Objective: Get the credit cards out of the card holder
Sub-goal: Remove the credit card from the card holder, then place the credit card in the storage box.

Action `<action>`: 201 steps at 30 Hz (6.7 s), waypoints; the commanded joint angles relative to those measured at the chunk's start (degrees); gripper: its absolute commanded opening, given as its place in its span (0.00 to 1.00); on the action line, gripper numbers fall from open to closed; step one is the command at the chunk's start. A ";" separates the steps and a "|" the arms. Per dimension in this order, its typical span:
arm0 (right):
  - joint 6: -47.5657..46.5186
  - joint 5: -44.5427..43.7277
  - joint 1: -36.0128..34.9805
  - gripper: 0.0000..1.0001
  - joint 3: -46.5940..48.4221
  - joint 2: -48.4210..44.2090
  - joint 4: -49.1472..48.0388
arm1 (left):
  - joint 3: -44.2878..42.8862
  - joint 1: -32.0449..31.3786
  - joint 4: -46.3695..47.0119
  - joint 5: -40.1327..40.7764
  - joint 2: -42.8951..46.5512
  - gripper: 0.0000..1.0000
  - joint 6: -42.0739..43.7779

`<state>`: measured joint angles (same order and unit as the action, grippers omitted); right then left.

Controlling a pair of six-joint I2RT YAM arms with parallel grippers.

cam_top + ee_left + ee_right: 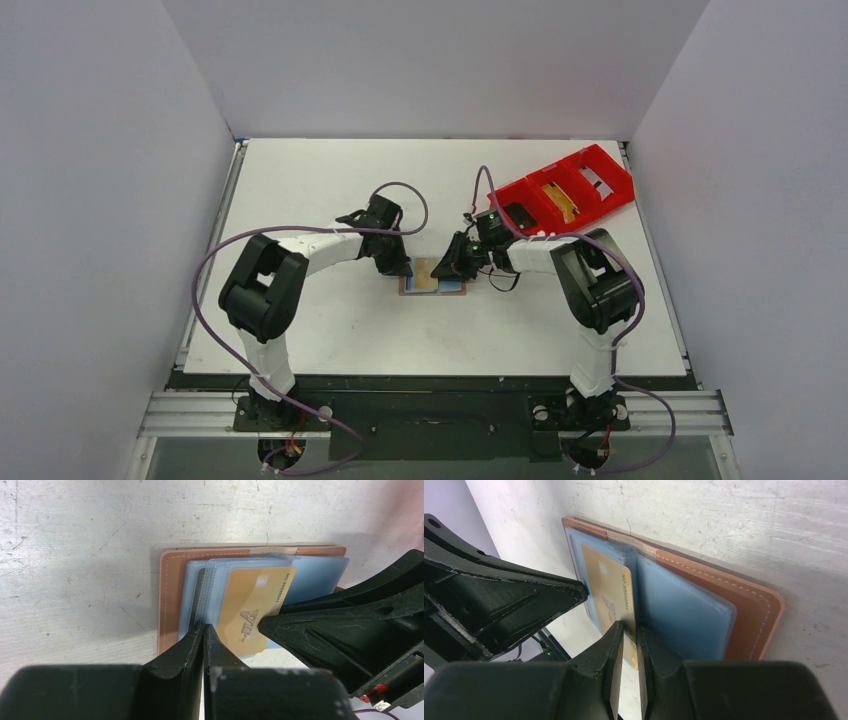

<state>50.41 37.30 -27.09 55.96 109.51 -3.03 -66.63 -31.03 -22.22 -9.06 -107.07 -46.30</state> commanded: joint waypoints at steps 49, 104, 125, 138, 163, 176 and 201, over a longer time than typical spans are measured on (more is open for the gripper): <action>-0.67 -2.82 -0.07 0.04 0.09 0.90 -0.78 | -4.66 -1.76 -3.30 2.29 -3.62 0.00 6.80; 13.68 1.56 2.05 0.00 -8.96 0.04 -24.19 | -3.97 -1.32 -7.53 6.18 -6.23 0.00 4.87; 4.66 0.16 8.81 0.00 -9.96 -6.07 -13.54 | -3.08 -0.53 -7.56 6.78 -6.01 0.00 4.63; 3.15 -0.53 8.98 0.00 -9.37 -9.57 -9.90 | -8.85 -0.70 -9.25 4.44 -4.83 0.00 6.10; 10.50 3.82 9.90 0.00 -8.11 -14.06 -14.04 | -8.44 3.23 4.34 -19.00 0.77 0.41 -3.19; 19.90 6.53 10.04 0.00 -9.57 -13.72 -23.13 | -1.81 4.19 19.89 -26.89 -0.23 0.52 -12.98; 24.11 7.53 10.02 0.00 -12.75 -13.58 -29.60 | 10.11 5.71 53.22 -30.90 1.23 0.31 -34.32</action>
<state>75.11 44.36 -17.17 43.70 98.02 -29.23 -56.45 -25.61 23.38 -38.46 -108.42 -78.26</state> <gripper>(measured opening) 0.002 0.415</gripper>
